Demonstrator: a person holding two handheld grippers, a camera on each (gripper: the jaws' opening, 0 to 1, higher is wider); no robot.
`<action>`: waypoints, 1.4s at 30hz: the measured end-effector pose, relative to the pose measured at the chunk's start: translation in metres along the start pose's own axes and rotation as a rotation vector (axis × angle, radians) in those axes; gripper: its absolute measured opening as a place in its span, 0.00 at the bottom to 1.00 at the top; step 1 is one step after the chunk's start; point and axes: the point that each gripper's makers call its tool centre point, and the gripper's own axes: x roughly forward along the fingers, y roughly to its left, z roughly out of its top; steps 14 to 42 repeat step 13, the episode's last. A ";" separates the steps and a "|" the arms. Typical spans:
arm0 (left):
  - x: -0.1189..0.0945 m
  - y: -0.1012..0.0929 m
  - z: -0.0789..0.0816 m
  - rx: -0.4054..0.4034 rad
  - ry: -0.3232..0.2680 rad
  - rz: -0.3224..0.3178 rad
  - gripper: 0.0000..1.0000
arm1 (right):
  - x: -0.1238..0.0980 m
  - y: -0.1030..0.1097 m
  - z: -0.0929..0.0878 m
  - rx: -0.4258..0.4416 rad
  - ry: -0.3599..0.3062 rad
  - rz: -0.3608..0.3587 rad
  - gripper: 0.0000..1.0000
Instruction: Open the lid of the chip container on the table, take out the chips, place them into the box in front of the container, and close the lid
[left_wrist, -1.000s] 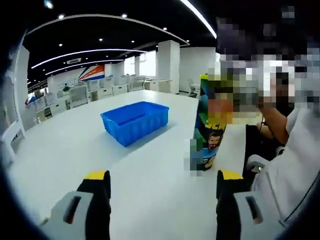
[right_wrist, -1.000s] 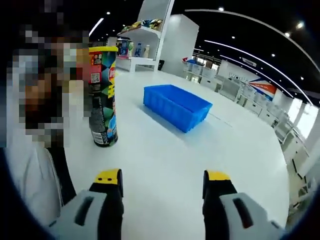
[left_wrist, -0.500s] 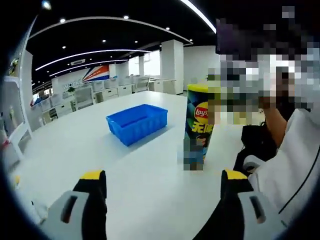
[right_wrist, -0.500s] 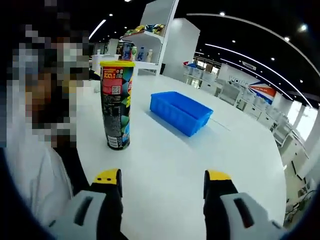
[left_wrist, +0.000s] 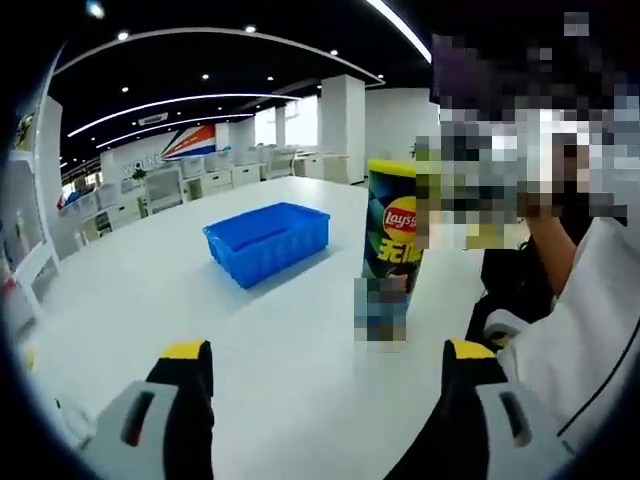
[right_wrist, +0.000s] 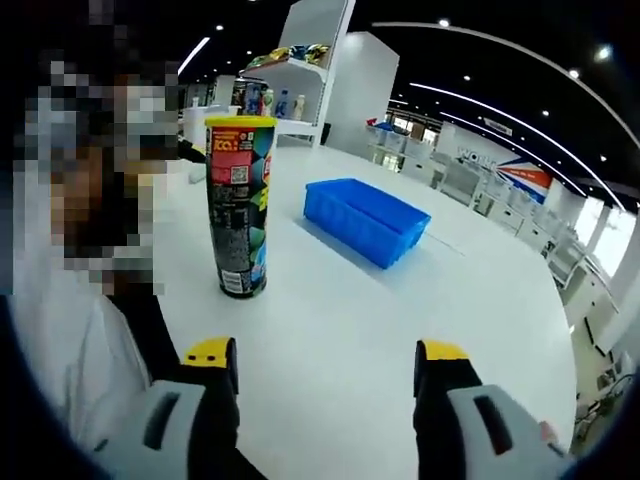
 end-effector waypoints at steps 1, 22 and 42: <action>0.000 0.000 0.001 -0.013 -0.003 -0.001 0.95 | 0.000 0.000 -0.001 0.002 0.004 0.002 0.70; 0.009 -0.003 -0.005 0.001 0.031 -0.002 0.95 | 0.001 -0.010 -0.003 0.012 -0.010 -0.032 0.73; 0.009 -0.003 -0.005 0.001 0.031 -0.002 0.95 | 0.001 -0.010 -0.003 0.012 -0.010 -0.032 0.73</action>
